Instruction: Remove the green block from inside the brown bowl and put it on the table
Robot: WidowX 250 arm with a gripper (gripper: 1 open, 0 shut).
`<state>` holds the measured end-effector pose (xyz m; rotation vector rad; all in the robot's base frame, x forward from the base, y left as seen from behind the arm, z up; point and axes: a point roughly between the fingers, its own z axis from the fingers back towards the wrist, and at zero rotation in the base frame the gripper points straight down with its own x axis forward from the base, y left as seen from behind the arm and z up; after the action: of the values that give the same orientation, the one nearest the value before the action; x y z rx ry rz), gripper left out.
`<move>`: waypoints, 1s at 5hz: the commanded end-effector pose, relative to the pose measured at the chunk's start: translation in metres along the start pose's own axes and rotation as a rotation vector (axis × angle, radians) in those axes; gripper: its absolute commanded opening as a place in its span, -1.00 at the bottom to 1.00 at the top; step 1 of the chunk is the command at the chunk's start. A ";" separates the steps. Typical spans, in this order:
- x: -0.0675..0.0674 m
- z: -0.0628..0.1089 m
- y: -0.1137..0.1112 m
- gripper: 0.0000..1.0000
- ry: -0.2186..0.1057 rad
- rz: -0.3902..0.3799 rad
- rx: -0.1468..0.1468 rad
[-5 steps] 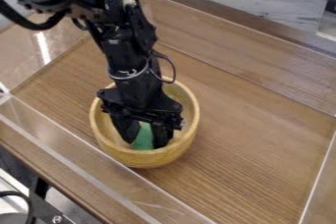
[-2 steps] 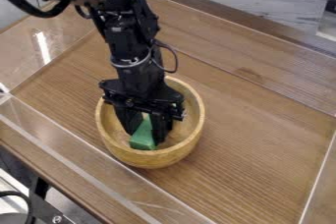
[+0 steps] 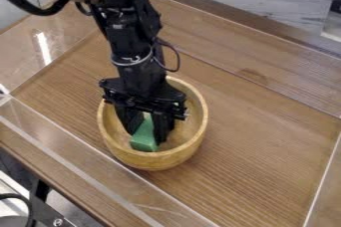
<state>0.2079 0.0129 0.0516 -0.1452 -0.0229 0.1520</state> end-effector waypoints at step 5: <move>0.001 0.023 0.001 -1.00 -0.034 -0.040 0.014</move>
<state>0.2038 0.0171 0.0661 -0.1360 -0.0212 0.1211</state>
